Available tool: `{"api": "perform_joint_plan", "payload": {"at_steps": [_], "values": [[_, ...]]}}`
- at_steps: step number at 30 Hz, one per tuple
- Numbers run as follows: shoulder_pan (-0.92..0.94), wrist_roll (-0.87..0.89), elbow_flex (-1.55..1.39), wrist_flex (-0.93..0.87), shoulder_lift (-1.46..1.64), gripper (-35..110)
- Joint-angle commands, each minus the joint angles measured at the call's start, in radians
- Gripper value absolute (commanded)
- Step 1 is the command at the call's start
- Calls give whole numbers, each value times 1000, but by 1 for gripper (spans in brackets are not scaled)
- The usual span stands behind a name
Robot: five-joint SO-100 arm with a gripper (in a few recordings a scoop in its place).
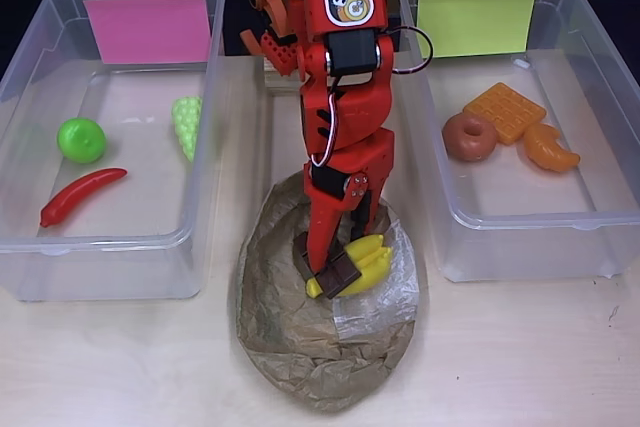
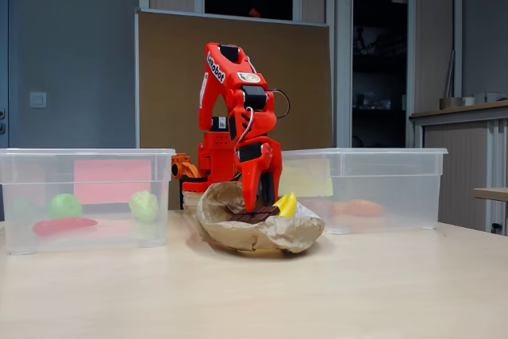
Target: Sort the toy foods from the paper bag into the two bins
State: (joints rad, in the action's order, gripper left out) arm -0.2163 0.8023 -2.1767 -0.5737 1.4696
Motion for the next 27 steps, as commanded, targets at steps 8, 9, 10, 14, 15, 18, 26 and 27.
{"api": "perform_joint_plan", "payload": {"at_steps": [8, 9, 10, 14, 15, 18, 26, 27], "values": [[35, -51, 87, -25, -54, 19], [37, -54, 98, -38, -54, 18], [37, -60, 110, -57, -54, 17], [35, -84, 170, -161, -37, 12], [35, -87, 184, -187, -29, 10], [29, -109, 230, -264, -8, 9], [15, -186, 345, -443, 87, 8], [17, -199, 364, -472, 110, 8]]}}
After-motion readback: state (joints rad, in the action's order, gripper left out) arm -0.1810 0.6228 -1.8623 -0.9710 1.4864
